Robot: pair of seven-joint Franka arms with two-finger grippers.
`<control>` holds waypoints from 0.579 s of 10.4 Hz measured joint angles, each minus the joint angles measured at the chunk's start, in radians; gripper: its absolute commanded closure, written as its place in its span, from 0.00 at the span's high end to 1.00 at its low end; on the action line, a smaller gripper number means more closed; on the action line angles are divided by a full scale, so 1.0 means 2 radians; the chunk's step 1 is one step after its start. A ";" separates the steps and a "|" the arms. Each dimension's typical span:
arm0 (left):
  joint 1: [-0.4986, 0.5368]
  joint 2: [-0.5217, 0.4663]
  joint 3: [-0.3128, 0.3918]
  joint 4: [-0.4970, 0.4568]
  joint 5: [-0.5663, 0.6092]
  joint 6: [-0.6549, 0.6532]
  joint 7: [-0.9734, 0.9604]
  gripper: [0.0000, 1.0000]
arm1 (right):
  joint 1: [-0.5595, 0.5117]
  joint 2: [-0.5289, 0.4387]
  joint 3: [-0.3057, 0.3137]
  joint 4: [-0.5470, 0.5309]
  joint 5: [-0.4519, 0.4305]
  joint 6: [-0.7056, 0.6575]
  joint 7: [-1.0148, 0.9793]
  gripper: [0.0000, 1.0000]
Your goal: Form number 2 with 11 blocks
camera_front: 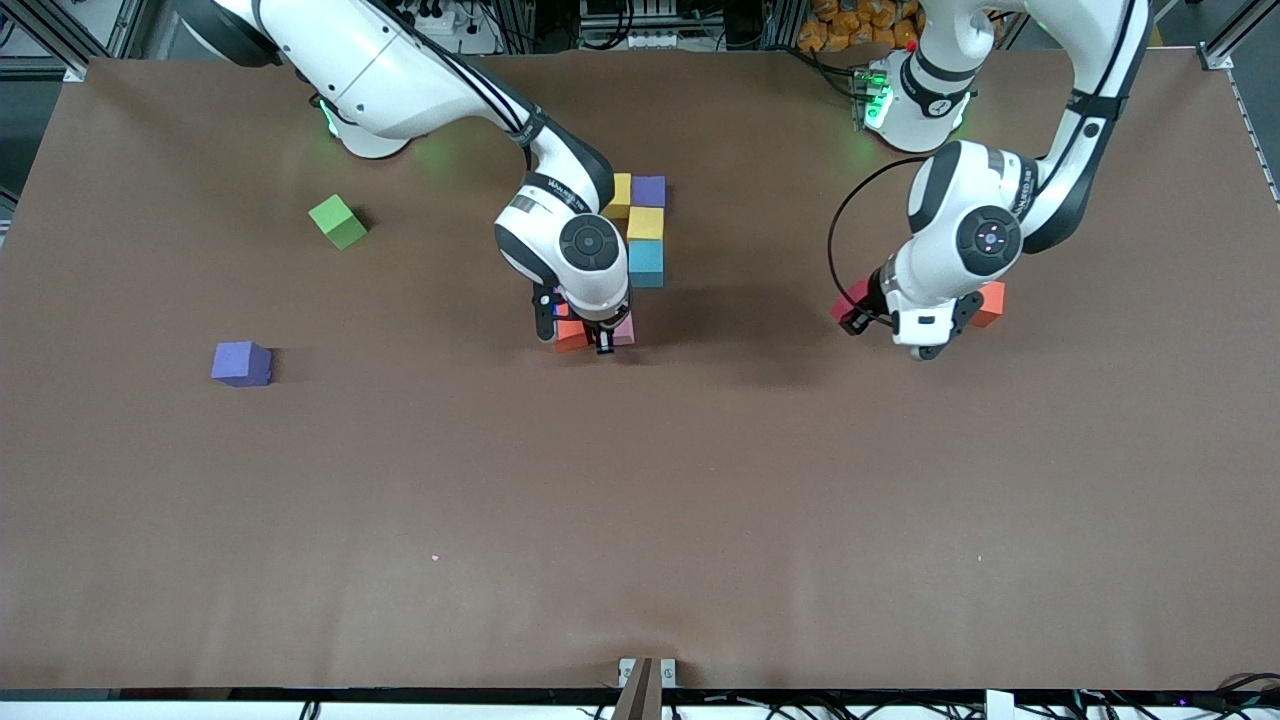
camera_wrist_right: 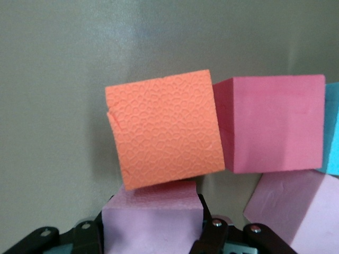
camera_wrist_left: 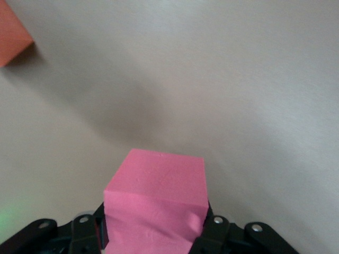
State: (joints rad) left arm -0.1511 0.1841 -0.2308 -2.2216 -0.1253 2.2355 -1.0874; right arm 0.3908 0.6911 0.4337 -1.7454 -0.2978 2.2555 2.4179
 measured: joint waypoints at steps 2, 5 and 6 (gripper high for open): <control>-0.024 0.036 -0.001 0.042 0.000 0.000 -0.033 0.10 | 0.000 0.000 -0.002 -0.003 0.000 0.000 0.000 0.00; -0.057 0.086 -0.001 0.103 0.000 0.000 -0.078 0.10 | 0.000 0.000 -0.002 -0.003 -0.006 -0.004 0.000 0.00; -0.066 0.093 -0.002 0.116 0.000 0.000 -0.094 0.10 | 0.000 0.000 -0.002 -0.003 -0.007 -0.005 0.000 0.00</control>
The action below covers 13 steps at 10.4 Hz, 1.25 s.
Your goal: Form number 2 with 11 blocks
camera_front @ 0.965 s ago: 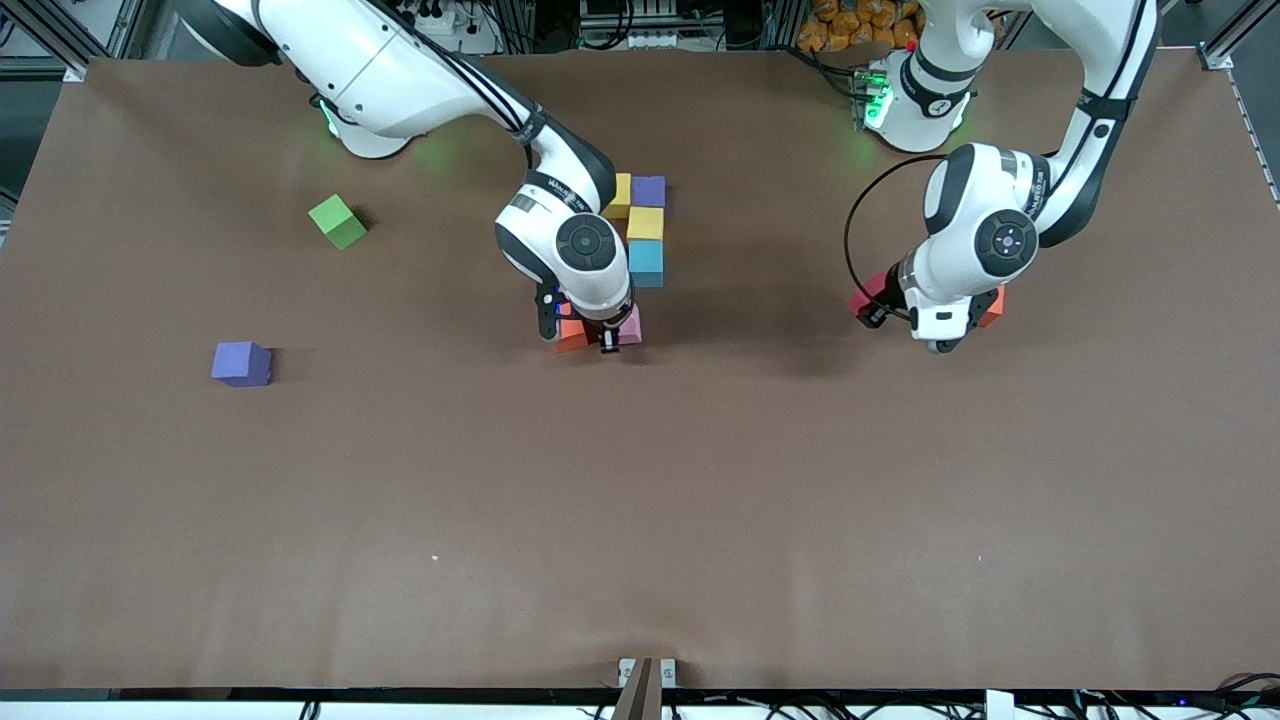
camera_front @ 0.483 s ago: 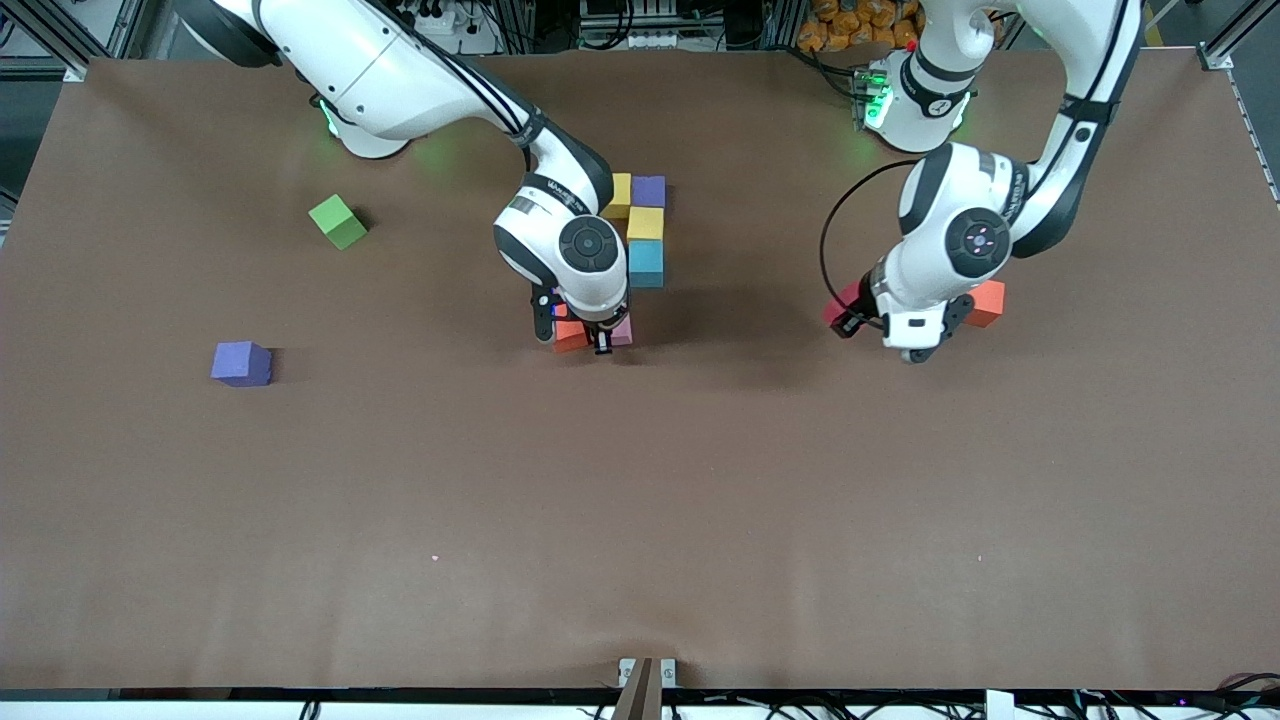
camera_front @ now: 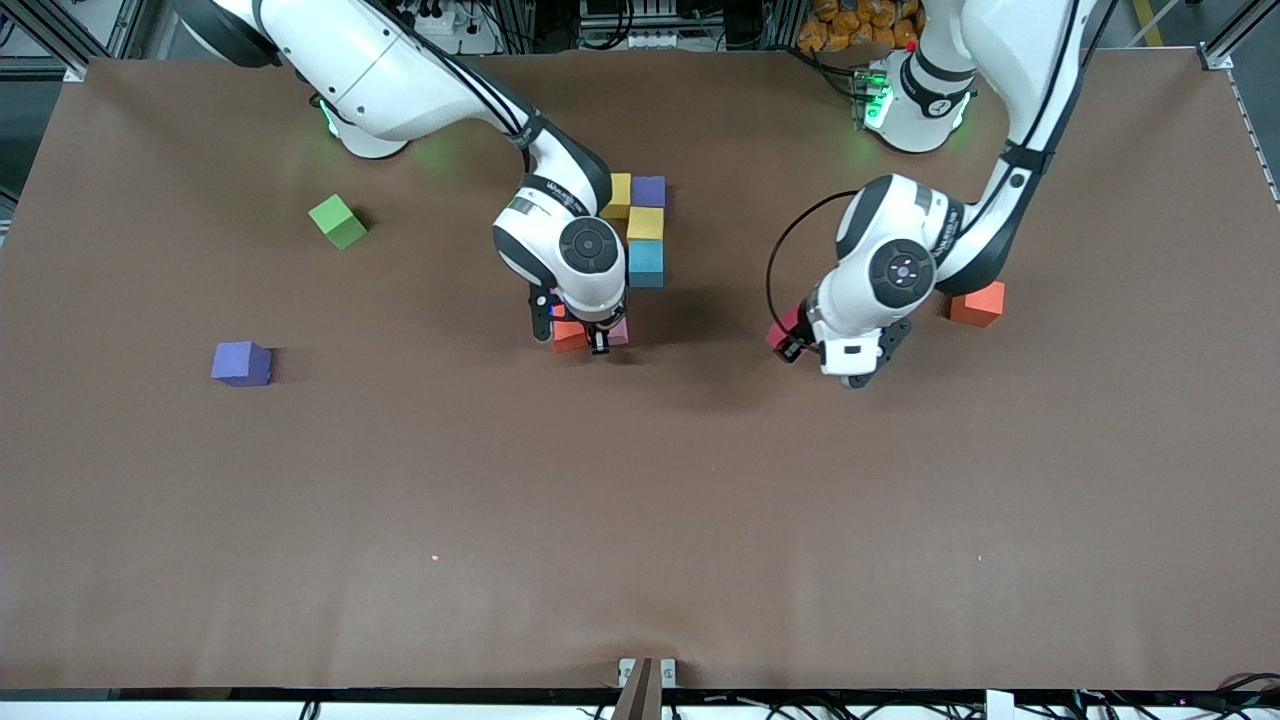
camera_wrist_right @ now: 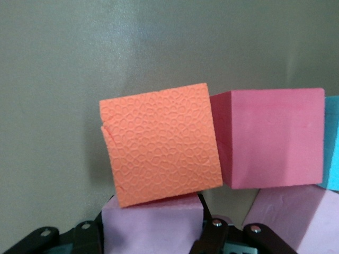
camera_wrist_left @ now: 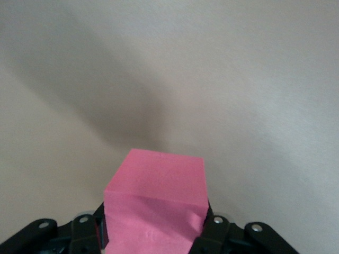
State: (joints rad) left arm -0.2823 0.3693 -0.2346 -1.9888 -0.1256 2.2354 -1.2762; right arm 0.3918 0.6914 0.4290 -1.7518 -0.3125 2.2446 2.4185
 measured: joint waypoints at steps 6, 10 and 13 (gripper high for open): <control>-0.025 0.056 0.001 0.063 0.000 0.000 -0.097 0.11 | 0.000 -0.002 -0.006 0.002 -0.002 -0.027 0.000 0.00; -0.026 0.059 0.001 0.066 0.000 -0.001 -0.113 0.14 | 0.000 -0.002 -0.008 0.002 -0.002 -0.031 0.000 1.00; -0.027 0.062 0.001 0.067 0.000 -0.001 -0.117 0.14 | -0.001 0.005 -0.022 0.000 -0.013 -0.037 0.000 1.00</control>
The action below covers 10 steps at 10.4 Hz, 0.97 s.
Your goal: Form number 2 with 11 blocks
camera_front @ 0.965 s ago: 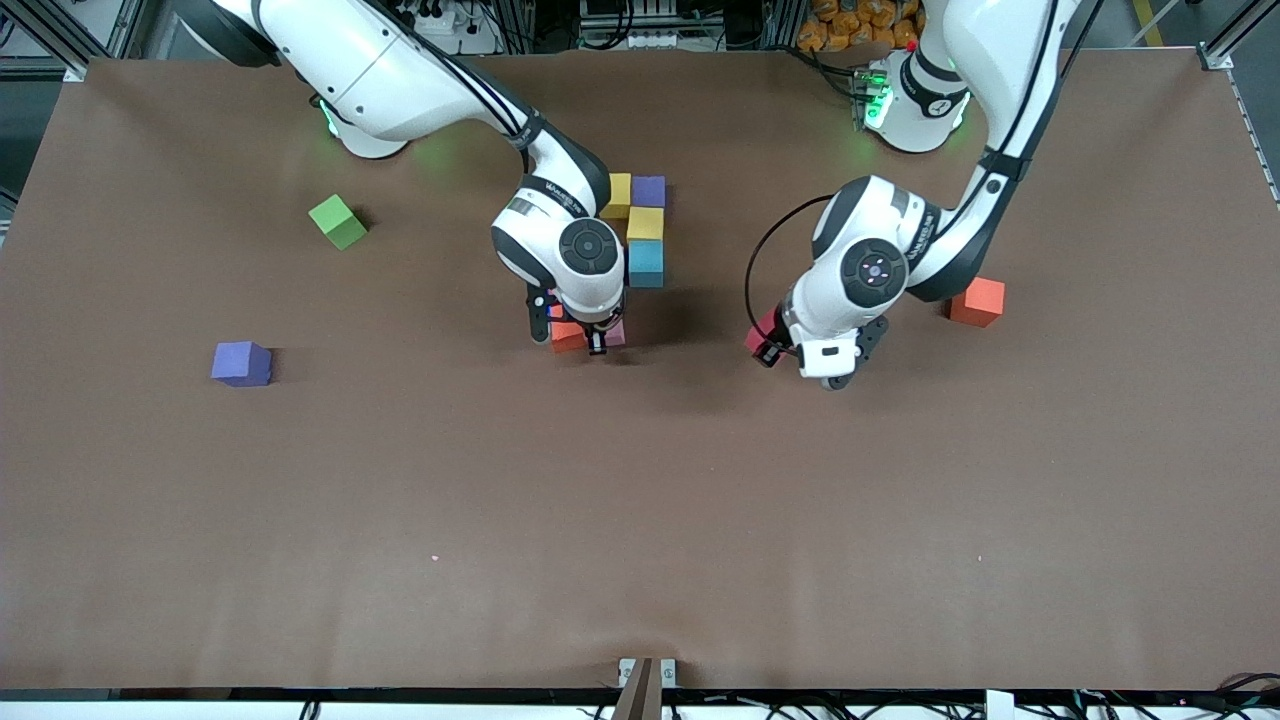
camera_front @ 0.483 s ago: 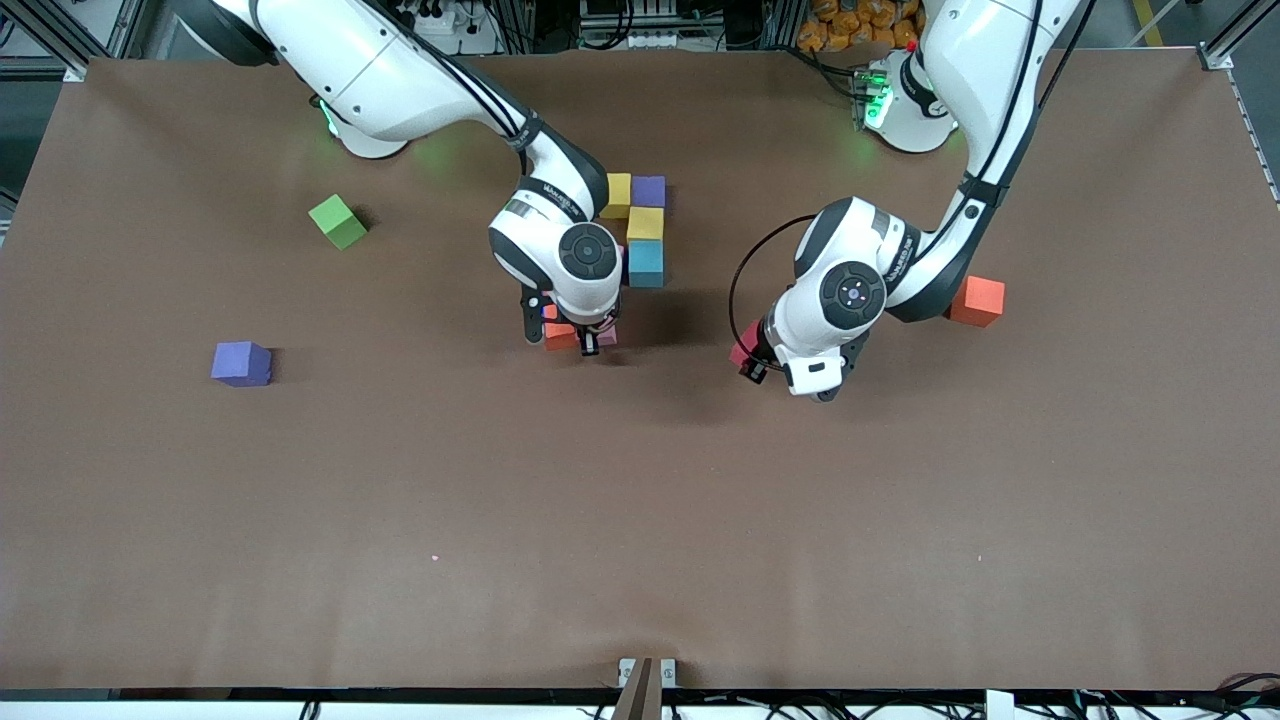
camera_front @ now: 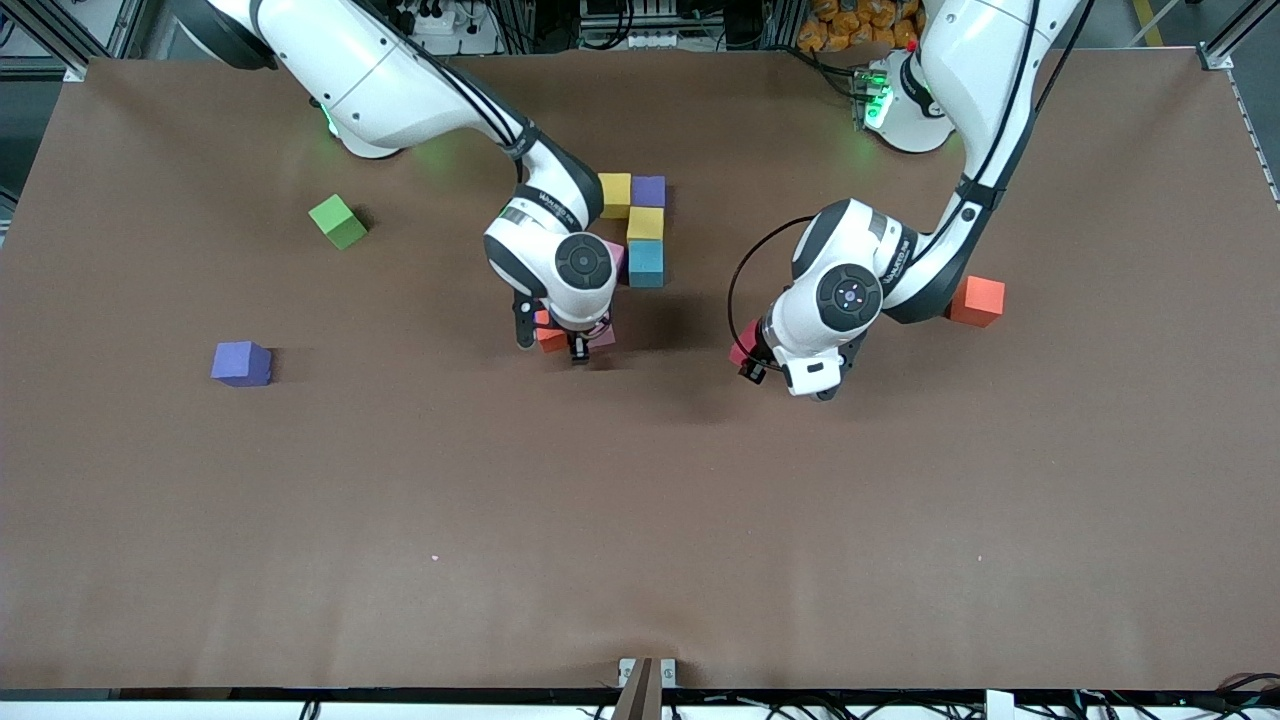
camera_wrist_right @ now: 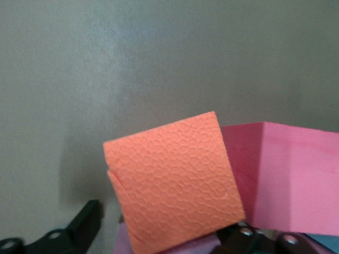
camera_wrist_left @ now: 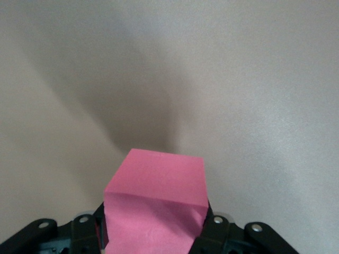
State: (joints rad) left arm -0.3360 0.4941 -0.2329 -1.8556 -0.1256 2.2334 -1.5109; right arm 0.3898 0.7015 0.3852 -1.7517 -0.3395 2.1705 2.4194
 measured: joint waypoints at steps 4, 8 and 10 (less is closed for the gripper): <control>0.000 0.000 0.000 0.002 0.000 0.000 -0.001 0.14 | -0.001 0.000 0.002 0.032 0.002 -0.023 0.000 1.00; 0.000 0.000 0.000 0.005 0.000 0.000 -0.001 0.14 | -0.001 -0.001 0.007 0.083 0.033 -0.068 -0.002 1.00; 0.000 0.000 0.000 0.005 0.000 0.000 -0.001 0.14 | -0.002 -0.002 0.014 0.113 0.050 -0.106 -0.009 1.00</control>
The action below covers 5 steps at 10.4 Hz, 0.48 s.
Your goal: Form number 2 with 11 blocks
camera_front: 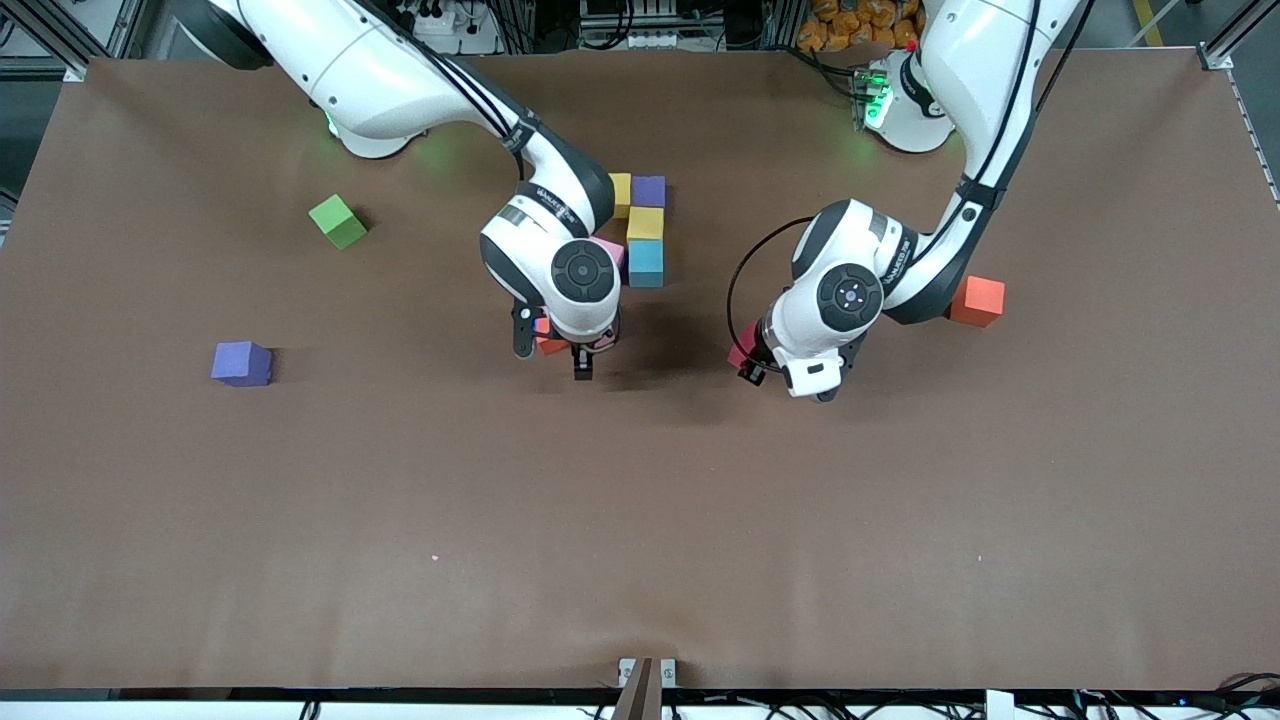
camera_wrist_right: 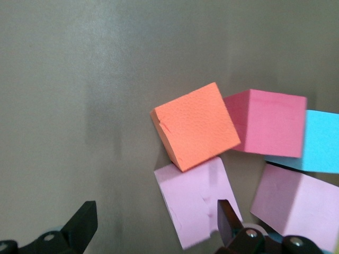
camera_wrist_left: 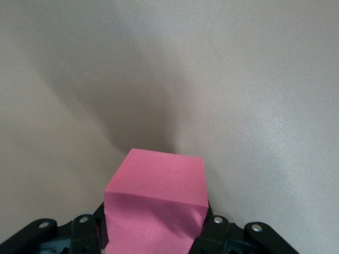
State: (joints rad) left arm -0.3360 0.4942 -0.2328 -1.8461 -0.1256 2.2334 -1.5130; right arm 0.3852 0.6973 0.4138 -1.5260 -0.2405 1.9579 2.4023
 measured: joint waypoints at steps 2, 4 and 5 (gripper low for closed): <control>0.000 0.000 0.000 0.002 0.000 0.000 -0.001 0.15 | -0.011 -0.002 0.013 0.026 0.005 -0.034 -0.007 1.00; -0.001 0.000 0.000 0.005 0.000 0.000 -0.018 0.15 | -0.026 -0.004 0.019 0.049 0.007 -0.065 -0.029 1.00; -0.005 0.002 0.000 0.006 0.000 0.000 -0.028 0.15 | -0.040 -0.006 0.025 0.062 0.011 -0.084 -0.052 1.00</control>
State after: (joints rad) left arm -0.3468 0.4988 -0.2337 -1.8351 -0.1256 2.2331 -1.5681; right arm 0.3044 0.6862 0.4632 -1.4010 -0.2184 1.7899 2.2989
